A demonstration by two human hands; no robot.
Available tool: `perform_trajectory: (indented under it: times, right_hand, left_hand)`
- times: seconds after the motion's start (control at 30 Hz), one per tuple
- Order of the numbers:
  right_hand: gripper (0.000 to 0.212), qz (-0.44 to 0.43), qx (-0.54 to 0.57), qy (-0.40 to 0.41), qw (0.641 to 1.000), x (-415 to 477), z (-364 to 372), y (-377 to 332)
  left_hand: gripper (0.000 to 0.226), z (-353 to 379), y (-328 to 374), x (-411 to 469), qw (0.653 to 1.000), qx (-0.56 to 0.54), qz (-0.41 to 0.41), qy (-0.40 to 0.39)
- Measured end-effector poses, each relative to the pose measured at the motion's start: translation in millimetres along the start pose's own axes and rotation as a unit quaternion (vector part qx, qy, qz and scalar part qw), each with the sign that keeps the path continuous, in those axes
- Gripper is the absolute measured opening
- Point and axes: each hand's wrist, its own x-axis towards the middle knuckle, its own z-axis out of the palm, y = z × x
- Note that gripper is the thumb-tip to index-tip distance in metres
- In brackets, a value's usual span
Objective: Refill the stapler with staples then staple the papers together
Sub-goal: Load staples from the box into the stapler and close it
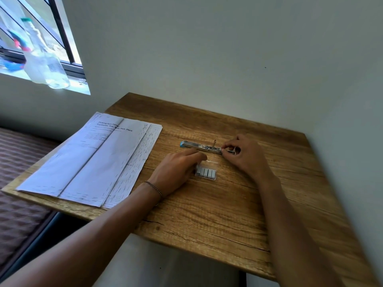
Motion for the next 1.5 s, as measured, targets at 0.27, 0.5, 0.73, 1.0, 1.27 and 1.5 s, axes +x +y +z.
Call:
perform_trajectory:
  times: [0.27,0.5,0.73,1.0,1.27,1.5]
  right_hand:
    - [0.022,0.029,0.066,0.030,0.997,-3.2,-12.3,-1.4]
    - [0.011,0.034,0.132,-0.012,0.991,-9.8,-23.0,-15.5]
    - [0.017,0.016,0.143,-0.185,0.972,-14.4,-11.8,-29.6]
    - [0.013,0.017,0.187,-0.223,0.957,-16.6,-18.6,-30.4]
    - [0.014,0.011,0.195,-0.228,0.954,-19.3,-21.9,-32.5]
    - [0.015,0.014,0.201,-0.218,0.955,-20.5,-21.6,-32.8]
  left_hand:
    - [0.031,-0.1,-0.2,0.0,1.000,0.000,0.002,0.000]
    - [0.031,0.8,-1.7,-0.6,1.000,-0.004,0.008,0.005]
    - [0.025,1.7,-0.8,-0.5,1.000,0.009,0.015,0.007]
    - [0.015,2.0,-1.9,0.4,0.999,-0.020,-0.008,-0.035]
    - [0.012,0.2,-2.3,1.6,0.994,-0.089,-0.020,-0.058]
    - [0.014,0.9,-4.0,2.1,0.994,-0.087,-0.019,-0.063]
